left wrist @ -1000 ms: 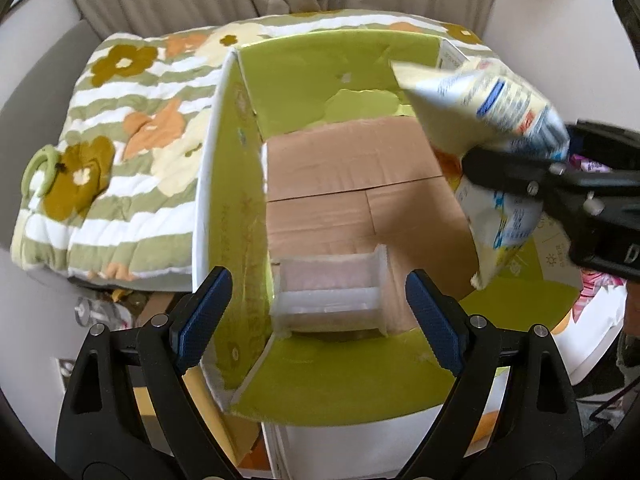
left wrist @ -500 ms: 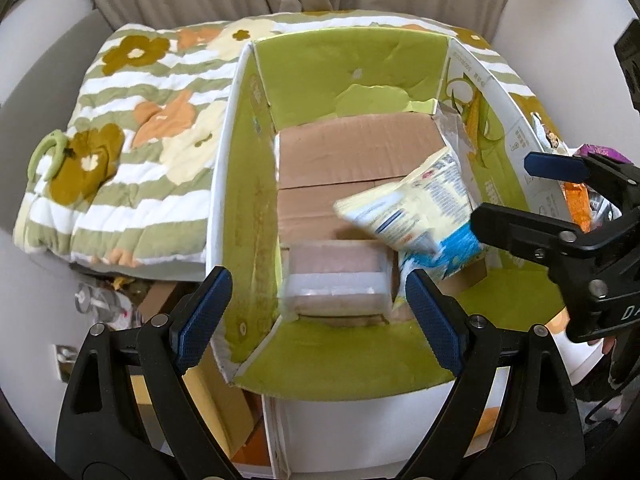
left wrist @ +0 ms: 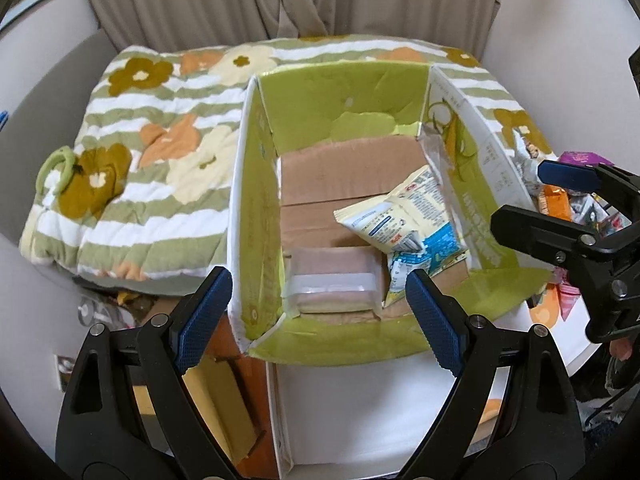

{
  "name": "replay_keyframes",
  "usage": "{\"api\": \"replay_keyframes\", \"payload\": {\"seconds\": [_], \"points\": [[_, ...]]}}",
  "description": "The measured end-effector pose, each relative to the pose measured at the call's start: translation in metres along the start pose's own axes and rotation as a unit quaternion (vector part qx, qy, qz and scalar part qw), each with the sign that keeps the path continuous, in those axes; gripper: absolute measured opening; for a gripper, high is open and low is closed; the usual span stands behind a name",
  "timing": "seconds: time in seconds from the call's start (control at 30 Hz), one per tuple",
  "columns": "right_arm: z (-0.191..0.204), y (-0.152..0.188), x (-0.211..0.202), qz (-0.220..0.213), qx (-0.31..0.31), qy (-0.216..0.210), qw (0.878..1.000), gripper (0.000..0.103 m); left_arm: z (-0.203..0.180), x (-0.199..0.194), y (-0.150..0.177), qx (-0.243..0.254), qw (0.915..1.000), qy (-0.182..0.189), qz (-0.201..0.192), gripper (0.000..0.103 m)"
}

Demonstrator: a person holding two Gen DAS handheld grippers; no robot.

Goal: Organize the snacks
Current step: 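Carry the tray and biscuit bag into the box and open both tools, then move both tools back over the snack pile and lower toward the packets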

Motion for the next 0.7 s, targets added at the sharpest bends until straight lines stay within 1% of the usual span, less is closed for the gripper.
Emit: {"api": "replay_keyframes", "payload": {"seconds": [0.17,0.37,0.47,0.7], "points": [[-0.004,0.007,-0.028,-0.034,0.018,0.021,0.999,0.102,-0.005,-0.015,-0.005,0.009,0.9997,0.017,-0.017,0.087],[-0.024,0.02,-0.074,-0.074,0.055,0.067,0.993,0.102,-0.031,-0.031,-0.019,0.038,0.9971,0.046,-0.047,0.087],[-0.039,0.031,-0.097,-0.089,0.075,0.09,0.989,0.102,-0.053,-0.033,-0.022,0.05,0.9955,0.06,-0.053,0.087],[-0.083,0.063,-0.148,-0.125,0.102,0.141,0.977,0.102,-0.121,-0.039,-0.021,0.082,0.9907,0.093,-0.057,0.087]]}}
Point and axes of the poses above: each gripper's, at about its wrist camera, not at the fingertips, and x roughly the way its jaws point, z to its left, y to its underside, the point moved 1 cm from there along x, roughly the way its jaws point
